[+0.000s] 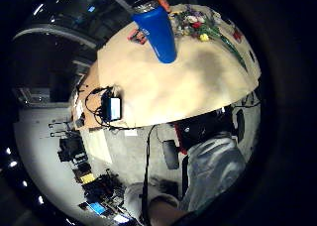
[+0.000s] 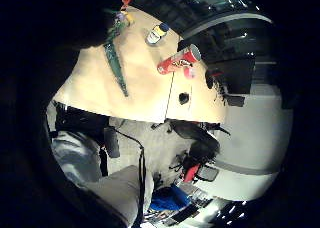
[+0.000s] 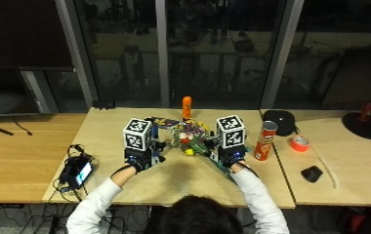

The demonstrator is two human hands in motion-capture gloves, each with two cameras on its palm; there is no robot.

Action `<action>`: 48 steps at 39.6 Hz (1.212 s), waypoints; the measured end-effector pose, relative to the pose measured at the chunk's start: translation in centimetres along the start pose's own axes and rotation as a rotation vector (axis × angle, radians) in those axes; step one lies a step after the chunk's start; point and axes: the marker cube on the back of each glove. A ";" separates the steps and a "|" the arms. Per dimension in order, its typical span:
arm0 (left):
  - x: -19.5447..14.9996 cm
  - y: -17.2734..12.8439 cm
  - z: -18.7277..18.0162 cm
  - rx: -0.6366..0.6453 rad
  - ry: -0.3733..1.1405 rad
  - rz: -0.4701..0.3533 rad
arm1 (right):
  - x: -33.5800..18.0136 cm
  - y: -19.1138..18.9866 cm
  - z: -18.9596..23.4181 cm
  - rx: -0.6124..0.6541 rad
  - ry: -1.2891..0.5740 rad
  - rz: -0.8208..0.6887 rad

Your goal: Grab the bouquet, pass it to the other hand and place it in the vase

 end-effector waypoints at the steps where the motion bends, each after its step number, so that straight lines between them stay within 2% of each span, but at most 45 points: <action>1: 0.0 0.0 0.0 -0.001 0.001 0.001 | 0.0 0.1 -0.1 -0.001 -0.001 -0.001; 16: 0.4 -0.8 -0.3 0.026 0.036 0.035 | 0.3 0.5 -1.2 0.002 -0.056 -0.001; 25: 0.4 -0.4 1.0 0.024 0.150 0.037 | 1.3 0.3 -2.2 -0.041 -0.104 0.077; 34: 0.3 -0.4 1.5 0.029 0.155 0.039 | 5.1 -1.8 -2.4 -0.021 -0.168 0.181; 42: 0.0 0.1 1.5 0.030 0.177 0.046 | 9.3 -5.5 1.0 -0.058 -0.279 0.290; 48: 0.1 0.1 1.6 0.023 0.200 0.065 | 11.2 -7.5 6.8 -0.098 -0.319 0.353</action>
